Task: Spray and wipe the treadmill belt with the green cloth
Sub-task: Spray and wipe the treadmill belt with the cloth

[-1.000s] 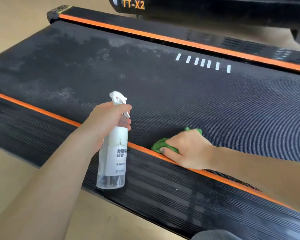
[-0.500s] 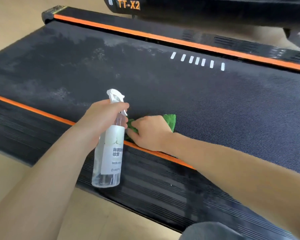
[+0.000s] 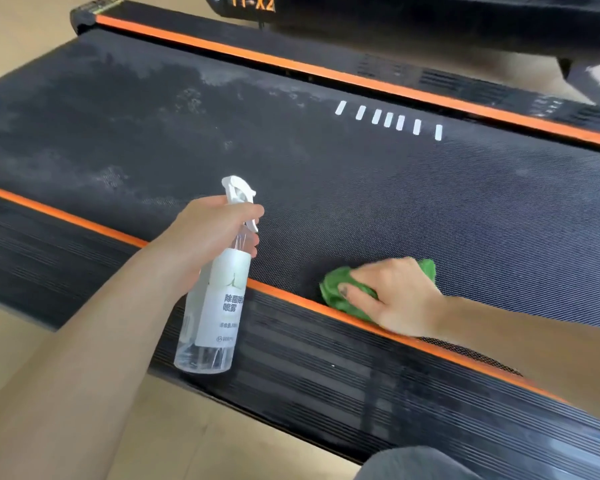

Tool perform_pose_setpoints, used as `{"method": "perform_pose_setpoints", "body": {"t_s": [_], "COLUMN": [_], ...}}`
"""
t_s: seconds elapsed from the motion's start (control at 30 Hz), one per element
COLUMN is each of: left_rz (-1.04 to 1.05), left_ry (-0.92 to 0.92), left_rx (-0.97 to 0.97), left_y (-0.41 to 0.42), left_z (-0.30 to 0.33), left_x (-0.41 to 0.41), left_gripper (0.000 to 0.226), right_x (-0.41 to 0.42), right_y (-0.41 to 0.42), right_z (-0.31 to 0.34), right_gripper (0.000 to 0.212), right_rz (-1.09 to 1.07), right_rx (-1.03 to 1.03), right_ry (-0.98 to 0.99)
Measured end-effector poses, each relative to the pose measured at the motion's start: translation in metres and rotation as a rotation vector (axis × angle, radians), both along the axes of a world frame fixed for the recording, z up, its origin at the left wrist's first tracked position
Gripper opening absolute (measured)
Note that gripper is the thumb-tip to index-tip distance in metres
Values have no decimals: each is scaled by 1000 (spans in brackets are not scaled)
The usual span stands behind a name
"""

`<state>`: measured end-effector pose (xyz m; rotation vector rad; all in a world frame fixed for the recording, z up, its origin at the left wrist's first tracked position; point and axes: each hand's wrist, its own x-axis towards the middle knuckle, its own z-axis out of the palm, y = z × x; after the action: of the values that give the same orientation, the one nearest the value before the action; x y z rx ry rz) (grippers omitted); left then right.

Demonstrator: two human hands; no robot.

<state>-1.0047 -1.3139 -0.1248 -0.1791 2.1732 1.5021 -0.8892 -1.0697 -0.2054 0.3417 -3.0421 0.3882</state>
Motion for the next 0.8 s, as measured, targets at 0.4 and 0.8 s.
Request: {"method": "perform_pose_setpoints", "body": {"t_s": [0.4,0.8], "left_rz": [92,20], "left_ry": [-34,11], "left_rx": [41,23], "left_y": [-14,-7], "left_z": [-2,3], "left_x": [-3,1], "left_gripper": [20,13], "right_x": [-53,-47], "right_y": [-55,-62], "right_z": [-9,-5], "right_gripper": [47,45], "right_rz": [104,-83], "right_rx": [96,-93], "right_ry": [-5,68]}}
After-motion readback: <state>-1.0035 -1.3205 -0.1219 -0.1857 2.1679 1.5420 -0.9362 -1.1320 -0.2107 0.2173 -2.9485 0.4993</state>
